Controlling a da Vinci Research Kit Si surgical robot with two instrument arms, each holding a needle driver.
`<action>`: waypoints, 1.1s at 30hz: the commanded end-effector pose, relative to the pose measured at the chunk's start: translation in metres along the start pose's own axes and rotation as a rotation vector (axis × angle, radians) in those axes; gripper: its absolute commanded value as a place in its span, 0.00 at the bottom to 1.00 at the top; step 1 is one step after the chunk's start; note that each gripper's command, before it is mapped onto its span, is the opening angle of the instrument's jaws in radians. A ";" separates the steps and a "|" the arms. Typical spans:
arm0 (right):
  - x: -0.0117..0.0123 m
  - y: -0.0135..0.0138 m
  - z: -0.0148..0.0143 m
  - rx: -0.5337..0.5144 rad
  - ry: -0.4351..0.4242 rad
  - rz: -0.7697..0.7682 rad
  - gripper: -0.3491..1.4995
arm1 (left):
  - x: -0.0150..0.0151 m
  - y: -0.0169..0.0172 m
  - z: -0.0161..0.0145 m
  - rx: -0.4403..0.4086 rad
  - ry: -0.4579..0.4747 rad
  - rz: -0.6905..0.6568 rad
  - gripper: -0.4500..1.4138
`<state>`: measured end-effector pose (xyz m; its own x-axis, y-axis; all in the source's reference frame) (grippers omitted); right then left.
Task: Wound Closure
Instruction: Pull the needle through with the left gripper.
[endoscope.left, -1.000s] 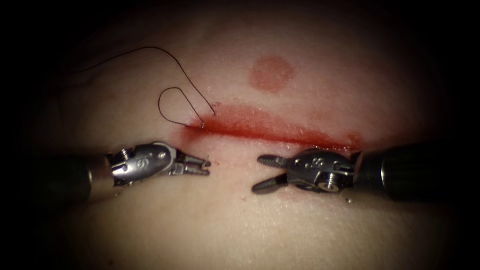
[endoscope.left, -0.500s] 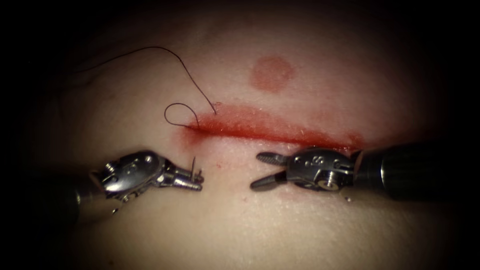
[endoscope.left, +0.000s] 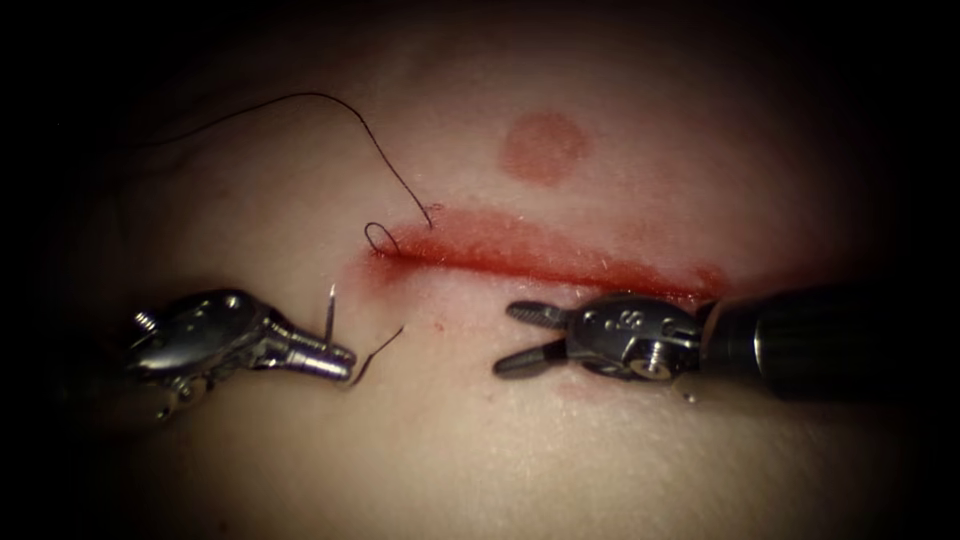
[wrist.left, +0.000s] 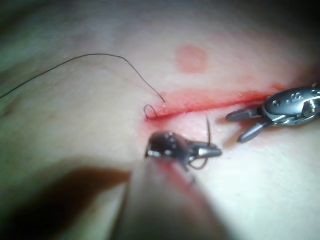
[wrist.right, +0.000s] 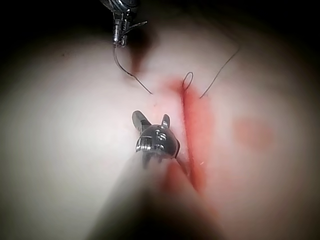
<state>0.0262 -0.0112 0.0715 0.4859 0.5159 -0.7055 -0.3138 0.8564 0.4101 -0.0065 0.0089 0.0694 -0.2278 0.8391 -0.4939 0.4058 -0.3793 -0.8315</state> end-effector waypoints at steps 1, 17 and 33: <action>-0.0004 -0.0005 0.0009 0.003 -0.001 0.001 0.92 | -0.0005 -0.0007 0.0007 -0.001 0.000 0.000 0.05; -0.0007 -0.0009 0.0009 0.014 -0.004 0.014 0.91 | 0.0054 0.0059 0.0001 0.019 0.072 0.032 0.05; -0.0007 -0.0011 0.0009 0.015 -0.007 0.013 0.91 | 0.0142 0.0129 0.0021 0.002 0.157 0.515 0.05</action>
<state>0.0264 -0.0120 0.0715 0.4874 0.5263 -0.6967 -0.3093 0.8503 0.4259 -0.0061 0.0158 0.0508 0.1459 0.5302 -0.8352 0.4223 -0.7969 -0.4320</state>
